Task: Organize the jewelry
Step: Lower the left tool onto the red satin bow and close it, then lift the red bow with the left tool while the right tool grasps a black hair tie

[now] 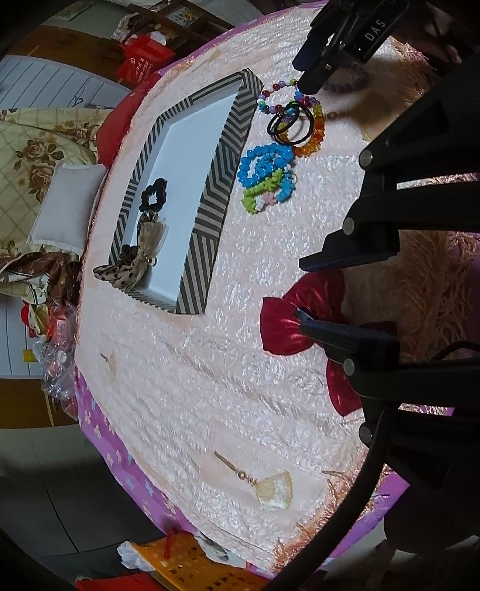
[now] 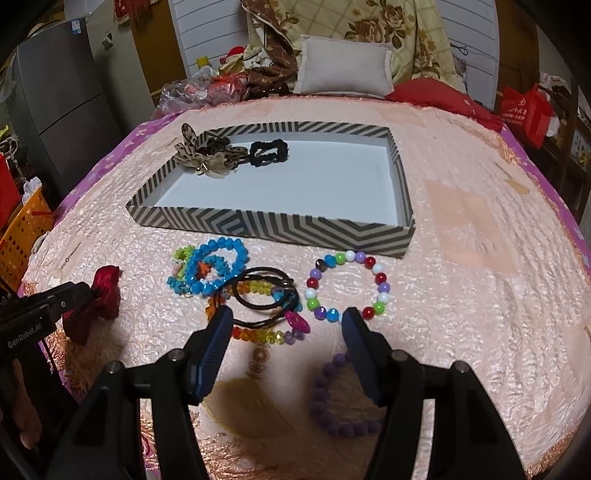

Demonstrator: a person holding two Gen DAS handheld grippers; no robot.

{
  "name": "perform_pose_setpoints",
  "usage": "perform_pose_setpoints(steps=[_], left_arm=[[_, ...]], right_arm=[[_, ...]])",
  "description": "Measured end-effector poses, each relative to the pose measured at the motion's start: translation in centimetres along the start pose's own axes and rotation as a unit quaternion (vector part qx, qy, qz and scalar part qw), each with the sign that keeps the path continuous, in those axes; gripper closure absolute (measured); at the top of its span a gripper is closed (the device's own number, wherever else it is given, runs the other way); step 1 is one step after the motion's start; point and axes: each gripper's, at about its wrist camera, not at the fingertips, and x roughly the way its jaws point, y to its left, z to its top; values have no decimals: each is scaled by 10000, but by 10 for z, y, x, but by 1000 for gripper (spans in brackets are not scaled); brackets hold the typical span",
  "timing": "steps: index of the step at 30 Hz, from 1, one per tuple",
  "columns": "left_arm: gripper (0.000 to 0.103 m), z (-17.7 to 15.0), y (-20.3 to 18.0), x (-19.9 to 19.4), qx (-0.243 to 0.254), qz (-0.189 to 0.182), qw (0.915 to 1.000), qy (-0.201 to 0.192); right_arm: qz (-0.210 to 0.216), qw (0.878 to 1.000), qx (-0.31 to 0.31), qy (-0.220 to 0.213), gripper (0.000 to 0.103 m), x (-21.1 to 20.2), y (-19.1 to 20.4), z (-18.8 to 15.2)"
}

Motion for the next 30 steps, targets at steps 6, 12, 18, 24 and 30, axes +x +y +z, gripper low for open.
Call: perform_pose_setpoints(steps=[6, 12, 18, 24, 30], left_arm=[[83, 2, 15, -8, -19, -396, 9992, 51], [79, -5, 47, -11, -180, -826, 9962, 207], [79, -11, 55, -1, -353, -792, 9958, 309], [79, -9, 41, 10, -333, -653, 9968, 308], [79, -9, 40, 16, -247, -484, 9981, 298]], right_arm=[[28, 10000, 16, 44, 34, 0, -2, -3], [56, 9999, 68, 72, 34, 1, -8, -4], [175, 9998, 7, 84, 34, 2, -8, -4], [354, 9992, -111, 173, 35, 7, -1, -6], [528, 9975, -459, 138, 54, 14, 11, 2]])
